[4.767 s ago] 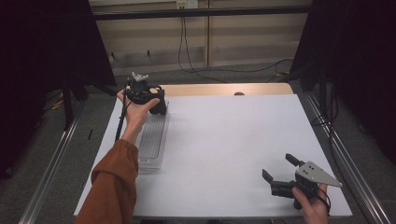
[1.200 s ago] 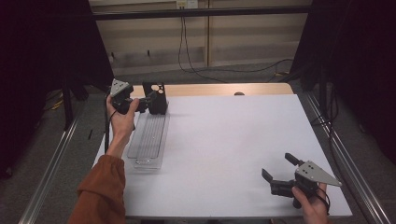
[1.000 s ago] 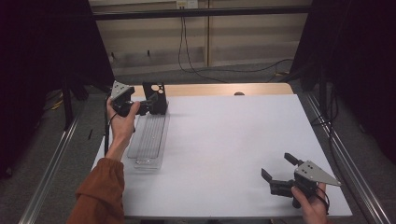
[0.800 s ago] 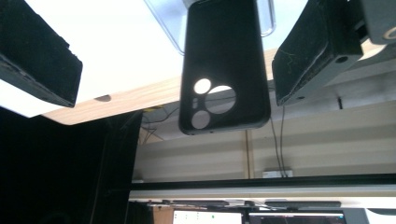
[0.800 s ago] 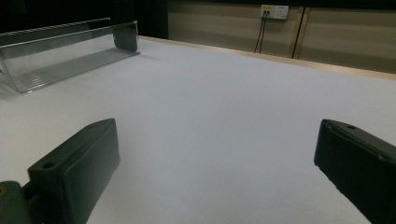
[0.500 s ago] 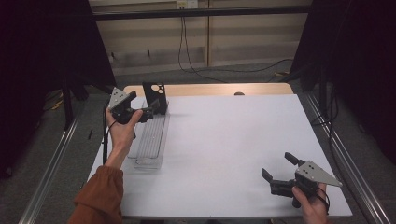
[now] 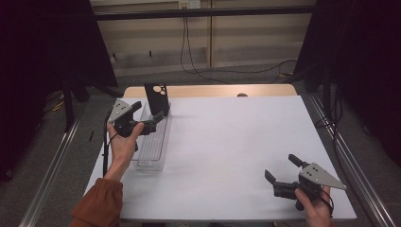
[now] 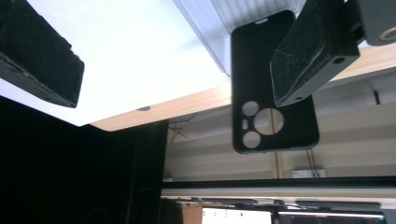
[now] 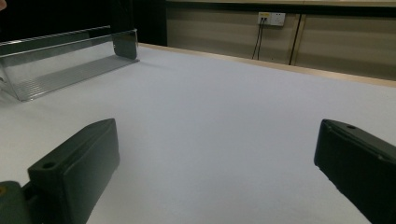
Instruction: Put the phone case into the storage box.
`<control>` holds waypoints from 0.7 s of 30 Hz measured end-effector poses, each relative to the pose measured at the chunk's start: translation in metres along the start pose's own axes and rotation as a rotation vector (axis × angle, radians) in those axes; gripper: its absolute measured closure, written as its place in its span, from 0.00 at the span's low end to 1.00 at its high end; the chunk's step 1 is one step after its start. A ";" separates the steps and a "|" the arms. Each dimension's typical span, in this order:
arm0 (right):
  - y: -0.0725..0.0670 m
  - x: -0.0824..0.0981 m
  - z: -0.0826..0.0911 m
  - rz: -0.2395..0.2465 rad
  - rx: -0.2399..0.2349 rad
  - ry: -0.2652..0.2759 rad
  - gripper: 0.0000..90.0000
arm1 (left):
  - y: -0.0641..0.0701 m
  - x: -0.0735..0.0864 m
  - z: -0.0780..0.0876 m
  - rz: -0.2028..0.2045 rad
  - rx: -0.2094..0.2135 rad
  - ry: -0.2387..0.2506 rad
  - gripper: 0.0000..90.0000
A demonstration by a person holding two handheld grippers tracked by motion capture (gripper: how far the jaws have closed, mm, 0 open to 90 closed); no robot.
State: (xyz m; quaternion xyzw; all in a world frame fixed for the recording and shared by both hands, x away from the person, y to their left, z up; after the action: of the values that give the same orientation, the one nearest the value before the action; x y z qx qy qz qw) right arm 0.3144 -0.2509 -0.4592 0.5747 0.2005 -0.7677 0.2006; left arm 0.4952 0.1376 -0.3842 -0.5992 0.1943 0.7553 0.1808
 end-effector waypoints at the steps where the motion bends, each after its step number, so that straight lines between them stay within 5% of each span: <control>1: 0.000 0.000 0.000 0.000 0.000 0.000 0.00 | 0.000 0.000 0.002 -0.004 0.000 0.001 0.03; 21: 0.000 0.000 0.000 0.001 0.003 -0.001 0.00 | 0.000 0.011 0.042 -0.004 -0.009 0.005 0.03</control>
State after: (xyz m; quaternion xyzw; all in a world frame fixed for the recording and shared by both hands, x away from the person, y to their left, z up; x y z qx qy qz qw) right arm 0.3140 -0.2509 -0.4593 0.5745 0.1989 -0.7683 0.2001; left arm 0.4572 0.1596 -0.3866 -0.6023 0.1903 0.7542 0.1793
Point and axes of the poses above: each handheld gripper's, and its own axes: z roughly backward along the jaws, x roughly out of its underside, y roughly to its right, the point moved 9 cm from there along -z, roughly forward along the jaws, and after that the axes turned 8 degrees about -x, right-handed, at the moved point
